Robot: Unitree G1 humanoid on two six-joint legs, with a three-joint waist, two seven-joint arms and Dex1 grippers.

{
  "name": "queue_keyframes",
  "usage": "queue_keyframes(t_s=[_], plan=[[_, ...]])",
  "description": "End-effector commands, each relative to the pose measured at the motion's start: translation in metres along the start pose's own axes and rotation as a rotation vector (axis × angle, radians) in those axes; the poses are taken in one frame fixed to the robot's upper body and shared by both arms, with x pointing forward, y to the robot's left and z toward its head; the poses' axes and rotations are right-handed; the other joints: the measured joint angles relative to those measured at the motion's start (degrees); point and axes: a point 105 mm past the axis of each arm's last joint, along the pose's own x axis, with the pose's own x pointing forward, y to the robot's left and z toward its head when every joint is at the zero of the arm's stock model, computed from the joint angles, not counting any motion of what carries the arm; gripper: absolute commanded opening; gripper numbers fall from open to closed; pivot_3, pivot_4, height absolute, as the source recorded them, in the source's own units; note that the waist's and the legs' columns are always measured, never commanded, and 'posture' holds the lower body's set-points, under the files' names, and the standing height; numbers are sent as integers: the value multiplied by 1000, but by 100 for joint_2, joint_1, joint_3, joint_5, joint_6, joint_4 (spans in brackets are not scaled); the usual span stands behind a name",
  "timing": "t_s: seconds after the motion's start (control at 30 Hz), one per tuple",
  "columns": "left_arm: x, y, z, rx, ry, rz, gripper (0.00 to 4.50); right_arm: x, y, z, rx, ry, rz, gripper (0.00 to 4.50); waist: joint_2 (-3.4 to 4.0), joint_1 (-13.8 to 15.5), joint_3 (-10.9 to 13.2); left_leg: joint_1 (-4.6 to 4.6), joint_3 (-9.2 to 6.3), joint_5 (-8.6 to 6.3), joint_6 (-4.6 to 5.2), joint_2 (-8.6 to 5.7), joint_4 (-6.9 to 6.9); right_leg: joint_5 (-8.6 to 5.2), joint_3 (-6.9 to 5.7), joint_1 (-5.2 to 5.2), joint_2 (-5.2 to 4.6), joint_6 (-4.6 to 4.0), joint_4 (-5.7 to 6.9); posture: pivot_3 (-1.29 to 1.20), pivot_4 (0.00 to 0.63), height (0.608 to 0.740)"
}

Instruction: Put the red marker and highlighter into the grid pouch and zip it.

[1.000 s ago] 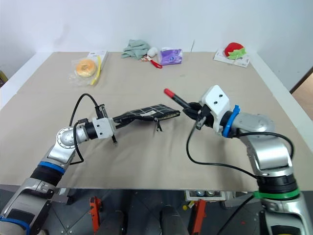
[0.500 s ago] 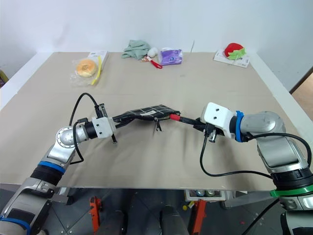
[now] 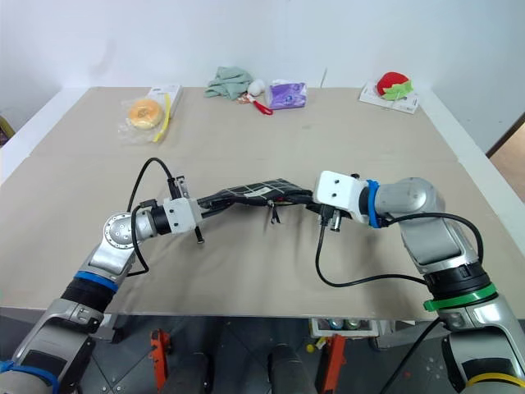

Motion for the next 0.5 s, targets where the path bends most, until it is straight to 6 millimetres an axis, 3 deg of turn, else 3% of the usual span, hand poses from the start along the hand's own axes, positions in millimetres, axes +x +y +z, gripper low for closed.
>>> queue_keyframes(t_s=[0.03, 0.37, 0.5], plan=[[9, 8, 20, -12, -84, 7, 0, -4, -5, 22, -81, -47, 6, 534, 0, 0, 0, 0, 0, 0, 0, 0, 0, 0, 0, 0, 0, 0, 0, 0, 150, 739], [18, 5, 22, -194, -127, -15, 0, -17, -3, 55, -117, -165, 62, 534, 0, -5, 0, 1, -1, 0, 0, 0, 5, 1, 0, 1, 1, -1, 4, 0, 150, 739], [18, 4, 20, -232, -126, -10, 0, -16, -2, 55, -125, -157, 69, 534, 0, -3, 0, 1, -1, 0, 0, 0, 5, 1, 0, 1, 1, -1, 4, 0, 150, 739]])
